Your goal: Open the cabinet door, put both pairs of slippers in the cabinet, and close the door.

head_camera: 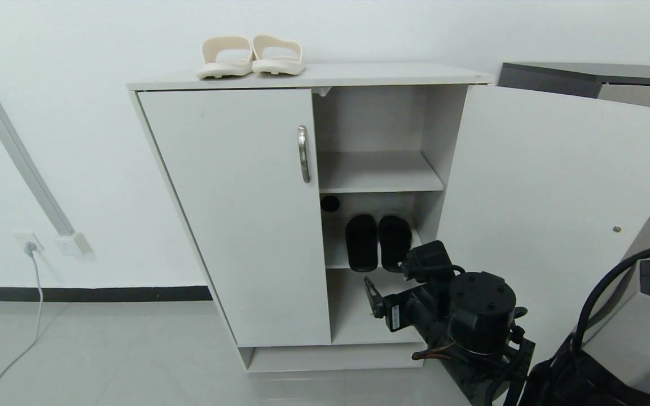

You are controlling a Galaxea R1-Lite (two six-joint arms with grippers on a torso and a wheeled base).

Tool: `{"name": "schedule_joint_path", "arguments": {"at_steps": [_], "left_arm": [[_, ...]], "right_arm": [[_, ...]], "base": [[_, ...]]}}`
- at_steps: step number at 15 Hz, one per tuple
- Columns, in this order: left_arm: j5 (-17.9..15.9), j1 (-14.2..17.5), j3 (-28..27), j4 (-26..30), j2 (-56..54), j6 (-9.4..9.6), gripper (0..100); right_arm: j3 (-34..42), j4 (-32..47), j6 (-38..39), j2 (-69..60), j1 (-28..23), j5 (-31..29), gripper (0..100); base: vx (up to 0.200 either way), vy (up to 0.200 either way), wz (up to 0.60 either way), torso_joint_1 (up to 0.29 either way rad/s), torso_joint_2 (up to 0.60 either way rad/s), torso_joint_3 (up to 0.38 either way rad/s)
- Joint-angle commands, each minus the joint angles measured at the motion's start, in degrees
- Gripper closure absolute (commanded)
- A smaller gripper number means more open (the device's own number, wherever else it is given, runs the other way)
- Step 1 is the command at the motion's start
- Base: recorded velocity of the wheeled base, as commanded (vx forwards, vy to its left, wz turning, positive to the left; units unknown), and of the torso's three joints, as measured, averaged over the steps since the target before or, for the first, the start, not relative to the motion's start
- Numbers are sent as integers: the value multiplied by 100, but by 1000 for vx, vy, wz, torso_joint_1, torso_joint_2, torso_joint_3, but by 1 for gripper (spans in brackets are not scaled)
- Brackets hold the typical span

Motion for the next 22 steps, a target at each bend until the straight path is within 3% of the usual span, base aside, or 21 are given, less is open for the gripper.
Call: {"name": "schedule_joint_path", "arguments": {"at_steps": [1, 15, 22], "left_arm": [[3, 1, 1, 6, 4, -1, 100], [11, 1, 1, -3, 4, -18, 100], [3, 1, 1, -3, 4, -1, 100]], "right_arm": [[1, 0, -6, 18, 9, 3, 0], [115, 0, -191, 132, 1, 47, 0], [141, -35, -182, 123, -17, 47, 0]], "base": [[0, 200, 0, 7, 2, 7], [0, 200, 0, 6, 2, 2], [0, 0, 0, 0, 0, 0]]}}
